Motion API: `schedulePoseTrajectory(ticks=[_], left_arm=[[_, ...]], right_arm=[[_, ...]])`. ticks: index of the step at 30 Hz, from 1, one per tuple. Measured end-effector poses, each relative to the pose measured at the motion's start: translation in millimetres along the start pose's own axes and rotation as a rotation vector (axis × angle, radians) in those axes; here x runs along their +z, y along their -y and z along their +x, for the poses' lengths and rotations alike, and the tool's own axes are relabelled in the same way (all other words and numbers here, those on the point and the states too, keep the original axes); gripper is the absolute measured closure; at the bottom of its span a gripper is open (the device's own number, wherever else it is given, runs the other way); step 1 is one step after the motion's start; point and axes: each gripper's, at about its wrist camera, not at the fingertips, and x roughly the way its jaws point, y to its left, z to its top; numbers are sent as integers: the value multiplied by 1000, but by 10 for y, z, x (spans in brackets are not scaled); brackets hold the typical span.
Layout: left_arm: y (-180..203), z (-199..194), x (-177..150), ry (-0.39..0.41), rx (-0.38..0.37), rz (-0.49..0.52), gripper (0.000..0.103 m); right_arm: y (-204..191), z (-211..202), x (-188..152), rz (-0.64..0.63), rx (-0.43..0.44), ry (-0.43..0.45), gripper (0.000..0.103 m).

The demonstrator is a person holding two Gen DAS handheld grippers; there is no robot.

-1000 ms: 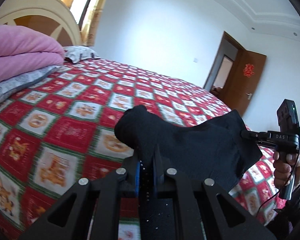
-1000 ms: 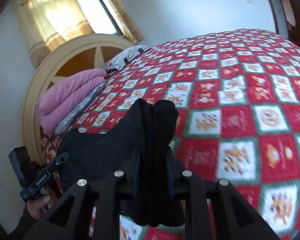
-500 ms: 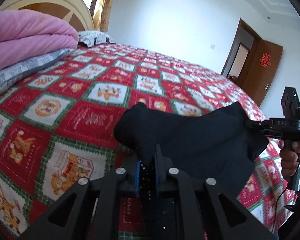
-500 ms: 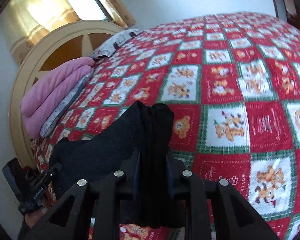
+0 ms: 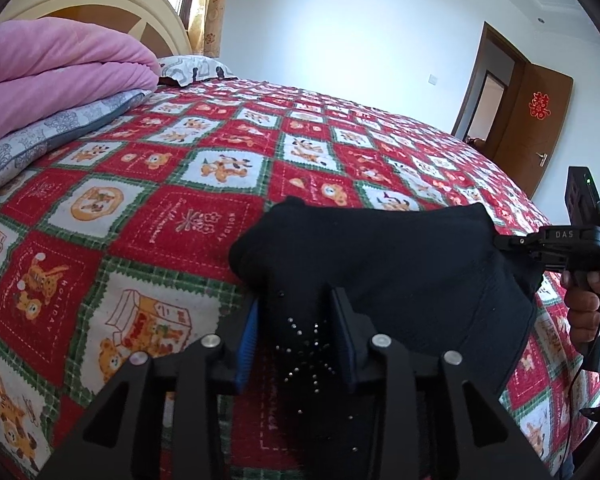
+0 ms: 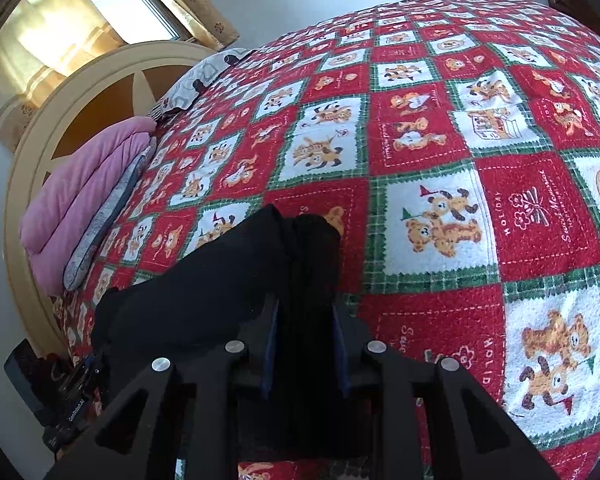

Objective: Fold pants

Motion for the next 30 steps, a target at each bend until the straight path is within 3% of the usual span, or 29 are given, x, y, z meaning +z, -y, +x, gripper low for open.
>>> schedulePoseTrajectory(ticks=[8, 14, 20, 25, 30], left_arm=[[-53, 34, -8, 1, 13, -20, 49], [-68, 6, -16, -5, 25, -16, 38], [-122, -63, -71, -21, 92, -22, 6], [-163, -220, -163, -26, 112, -64, 5], [-17, -451, -234, 5, 82, -64, 5]], right_arm=[[-118, 14, 5, -82, -99, 12, 73], [-60, -34, 24, -64, -112, 26, 64], [-31, -132, 21, -59, -147, 57, 49], [44, -430, -16, -41, -237, 135, 49], [-27, -839, -197, -78, -257, 198, 45]])
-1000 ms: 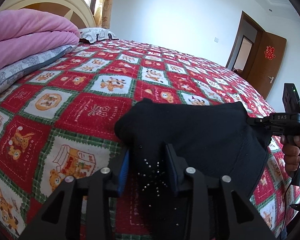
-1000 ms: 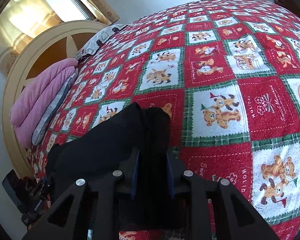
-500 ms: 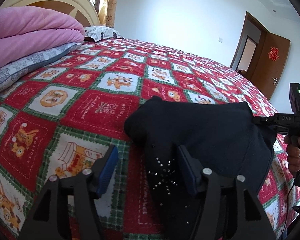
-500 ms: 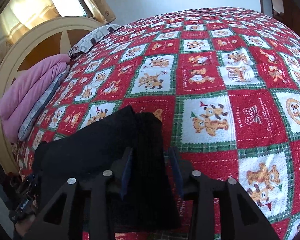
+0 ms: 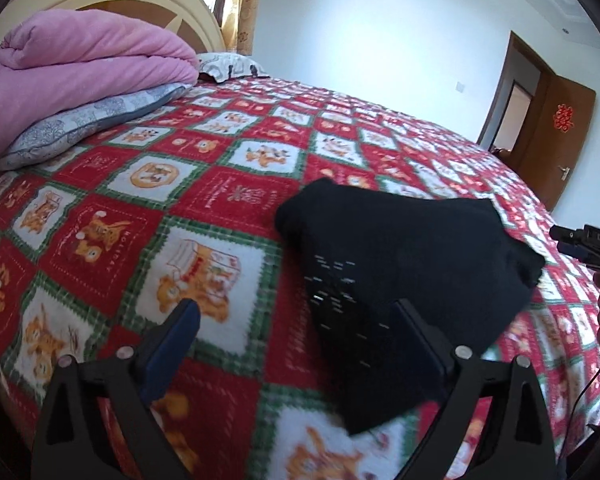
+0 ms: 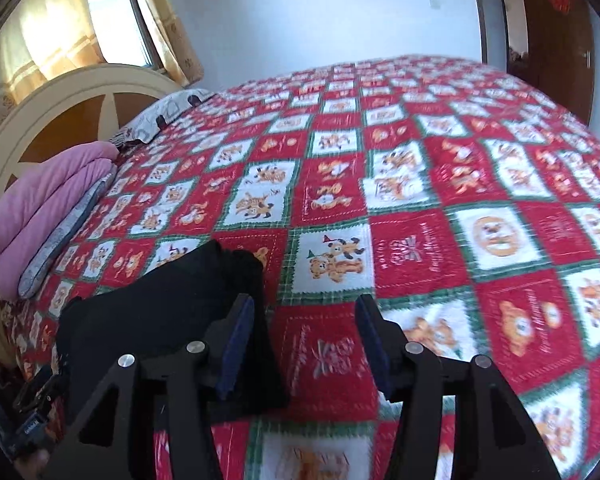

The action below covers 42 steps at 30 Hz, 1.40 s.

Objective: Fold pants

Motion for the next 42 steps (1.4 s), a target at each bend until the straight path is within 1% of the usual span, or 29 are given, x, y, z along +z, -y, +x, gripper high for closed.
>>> schedulePoseTrajectory(ticks=[4, 7, 10, 14, 19, 21, 24, 26, 29, 31, 36, 42], left_arm=[[155, -211, 1, 31, -29, 6, 5], [284, -402, 7, 61, -56, 24, 5], [408, -609, 13, 99, -75, 47, 5], [559, -856, 26, 141, -101, 75, 3], [713, -1066, 67, 184, -137, 90, 3], [752, -1127, 61, 198, -147, 96, 3], [808, -1193, 55, 224, -158, 109, 0], [841, -1206, 35, 236, -156, 117, 0], [877, -1193, 7, 230, -154, 122, 0], [890, -1184, -6, 225, -150, 124, 0], [938, -1204, -34, 223, -152, 129, 0], [971, -1252, -40, 234, -145, 143, 0]], right_arm=[[-77, -331, -207, -50, 12, 27, 43], [-126, -605, -426, -75, 23, 51, 42], [-165, -918, -669, -104, 21, 84, 38], [-175, -1259, -920, -117, 20, 135, 37], [-165, -1597, -1139, -88, 33, 198, 35], [-205, -1689, -1126, -105, 16, 217, 34], [-221, -1812, -1089, -91, 35, 256, 33], [-271, -1866, -1085, -112, 41, 269, 32], [-365, -1913, -1111, -155, 25, 285, 32], [-408, -1932, -1116, -174, 35, 283, 32], [-409, -2012, -1109, -176, 43, 298, 31], [-386, -2113, -1090, -173, 25, 326, 31]])
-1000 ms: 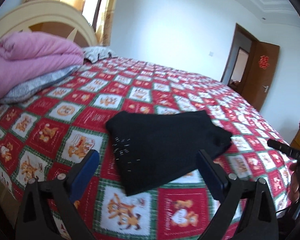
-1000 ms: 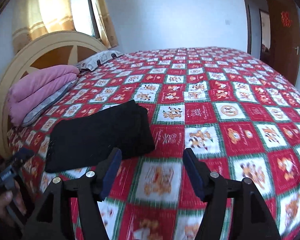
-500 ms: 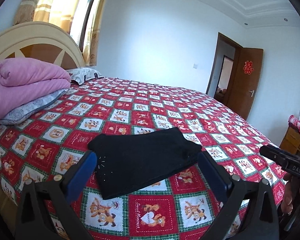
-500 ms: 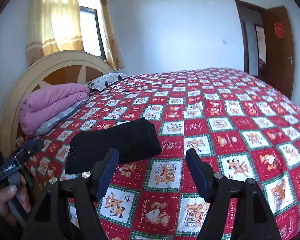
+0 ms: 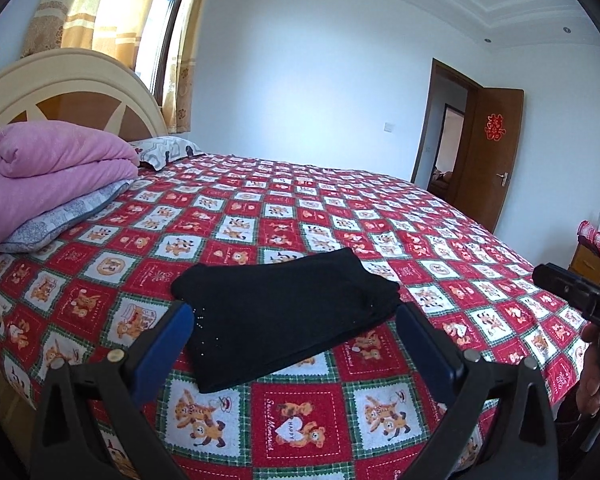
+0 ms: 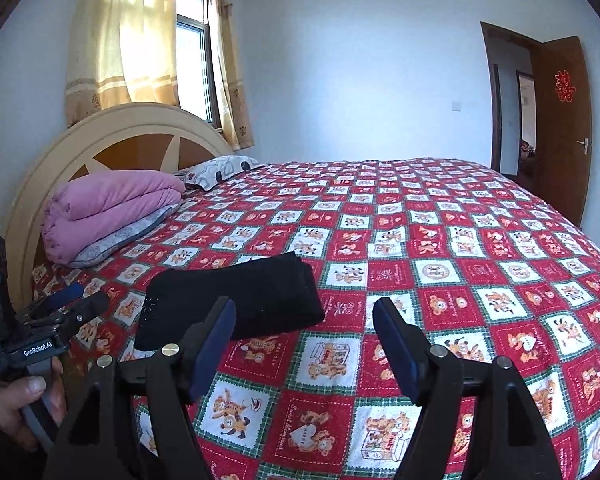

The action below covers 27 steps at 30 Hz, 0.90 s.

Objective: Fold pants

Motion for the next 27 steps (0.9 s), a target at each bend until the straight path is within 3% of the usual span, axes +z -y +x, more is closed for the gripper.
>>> schedulePoseTrajectory(ticks=[22, 27], left_arm=[[60, -4, 5, 0, 48, 52, 0], [91, -59, 28, 33, 63, 68, 0]], right_arm=[[-115, -87, 7, -51, -41, 39, 30], [-145, -123, 21, -69, -50, 58, 29]])
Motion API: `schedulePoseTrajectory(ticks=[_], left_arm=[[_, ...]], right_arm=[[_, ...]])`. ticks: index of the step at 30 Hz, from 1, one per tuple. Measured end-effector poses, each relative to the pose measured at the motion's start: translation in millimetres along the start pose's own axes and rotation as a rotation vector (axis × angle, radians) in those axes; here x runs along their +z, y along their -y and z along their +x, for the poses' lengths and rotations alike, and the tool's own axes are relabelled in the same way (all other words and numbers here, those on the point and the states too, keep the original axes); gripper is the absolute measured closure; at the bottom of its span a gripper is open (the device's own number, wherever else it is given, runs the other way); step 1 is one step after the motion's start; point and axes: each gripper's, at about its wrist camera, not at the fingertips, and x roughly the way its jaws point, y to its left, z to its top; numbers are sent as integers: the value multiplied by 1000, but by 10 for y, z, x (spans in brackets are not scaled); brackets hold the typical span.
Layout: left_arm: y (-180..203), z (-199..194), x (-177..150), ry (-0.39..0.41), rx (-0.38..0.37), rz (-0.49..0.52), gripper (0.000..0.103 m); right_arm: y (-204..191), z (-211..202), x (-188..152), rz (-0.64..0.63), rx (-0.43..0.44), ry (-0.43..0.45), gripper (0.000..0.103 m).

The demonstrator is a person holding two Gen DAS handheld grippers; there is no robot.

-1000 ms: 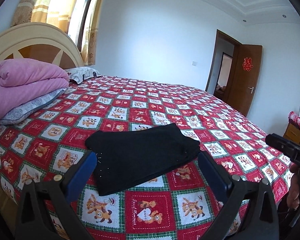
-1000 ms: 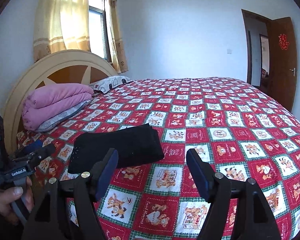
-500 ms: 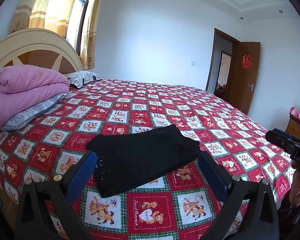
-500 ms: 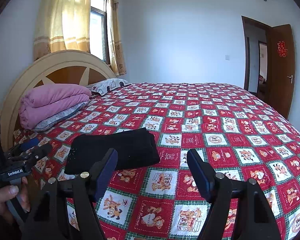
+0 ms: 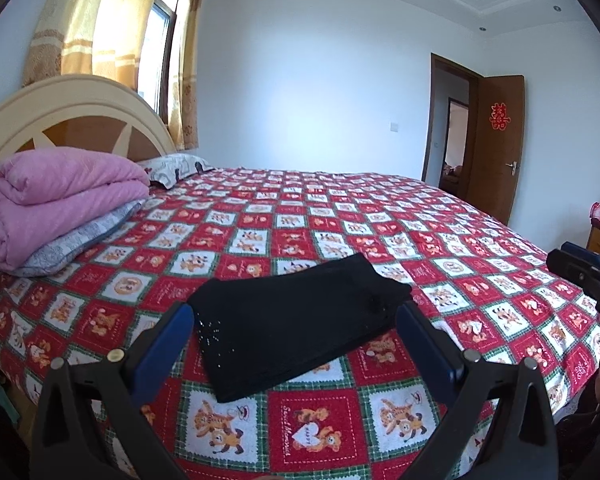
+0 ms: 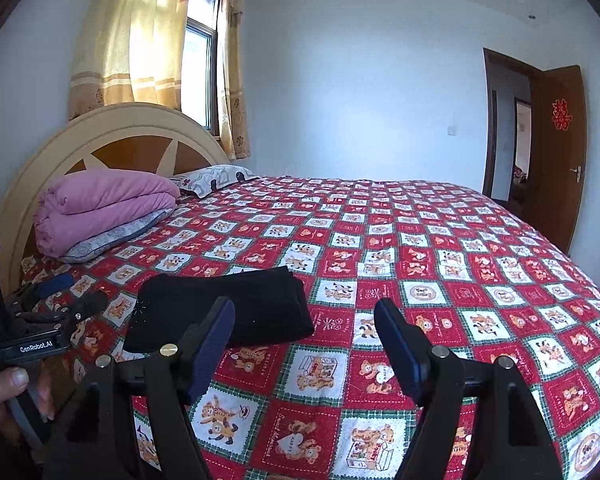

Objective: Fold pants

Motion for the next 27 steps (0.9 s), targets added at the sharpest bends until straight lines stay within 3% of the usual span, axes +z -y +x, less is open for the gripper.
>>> schedulePoseTrajectory(ticks=[7, 15, 27], left_arm=[[-34, -1, 30, 4, -17, -32, 0], [-13, 62, -7, -24, 37, -9, 0], [-17, 72, -60, -18, 5, -1, 0]], right_arm=[[-3, -13, 3, -14, -11, 7, 29], [-6, -7, -6, -19, -14, 5, 29], [-7, 24, -39, -23, -19, -6, 29]])
